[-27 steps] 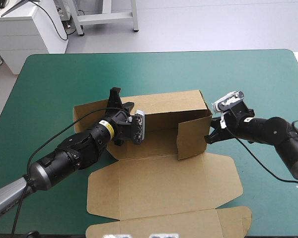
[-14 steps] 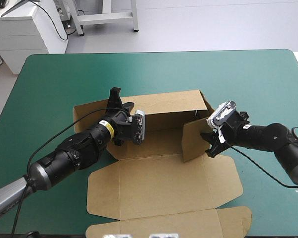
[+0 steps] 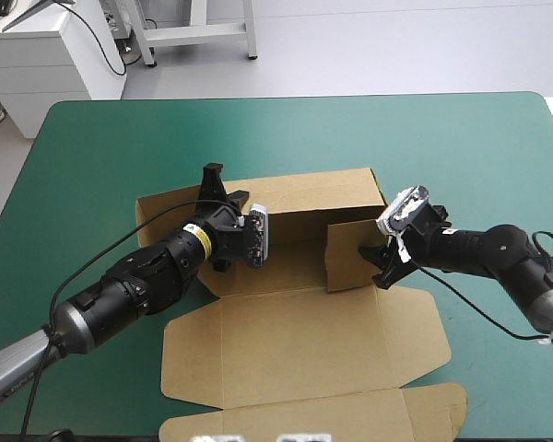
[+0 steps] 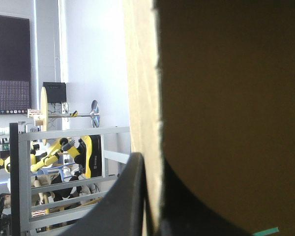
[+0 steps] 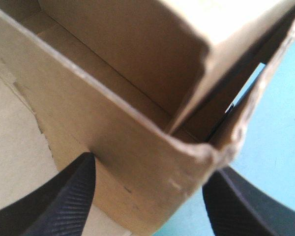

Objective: Fold the box

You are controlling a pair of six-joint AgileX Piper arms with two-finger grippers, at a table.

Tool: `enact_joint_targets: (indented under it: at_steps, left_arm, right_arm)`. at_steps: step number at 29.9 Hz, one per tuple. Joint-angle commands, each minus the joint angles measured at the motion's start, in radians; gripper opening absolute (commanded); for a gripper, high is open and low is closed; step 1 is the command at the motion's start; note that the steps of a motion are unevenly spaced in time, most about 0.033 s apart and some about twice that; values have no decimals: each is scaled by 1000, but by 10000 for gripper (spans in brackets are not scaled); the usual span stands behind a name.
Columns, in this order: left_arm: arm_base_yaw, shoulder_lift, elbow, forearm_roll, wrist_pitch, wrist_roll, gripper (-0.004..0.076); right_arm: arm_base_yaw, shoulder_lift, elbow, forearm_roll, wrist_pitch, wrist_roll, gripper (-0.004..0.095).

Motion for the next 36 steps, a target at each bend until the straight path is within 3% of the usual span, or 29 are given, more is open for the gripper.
enact_joint_targets:
  at_steps: [1,8,12,15,22,27,31,33,36]
  left_arm:
    - [-7,-17,-10,-58,-8,-5,-8]
    - [-9,-9,-10,-82,-21,6,-8]
    - [-41,14,-9,-90,-17,6,-8]
    - [-73,29,-9,-87,-24,6,-8]
    - [-77,32,-9,-79,-65,2,-8]
    - [-77,32,-9,-79,-67,2,-6]
    - [-77,19,-9,-85,-70,-3,76]
    - [-77,6,-9,-99,-78,-3,159]
    - [-79,-28,-9,-148,-82,-3,355]
  right_arm:
    - [25,3,-23,59,-104,-24,612]
    - [30,29,-26,61,-103,-19,598]
    - [33,38,-26,61,-97,-2,541]
    - [38,40,-26,59,-84,-2,442]
    - [41,40,-26,57,-5,-4,12]
    - [41,40,-26,59,18,-4,-19]
    - [41,40,-26,59,29,-4,-19]
    - [41,40,-26,61,4,22,-19]
    - [41,40,-26,59,-43,79,-18]
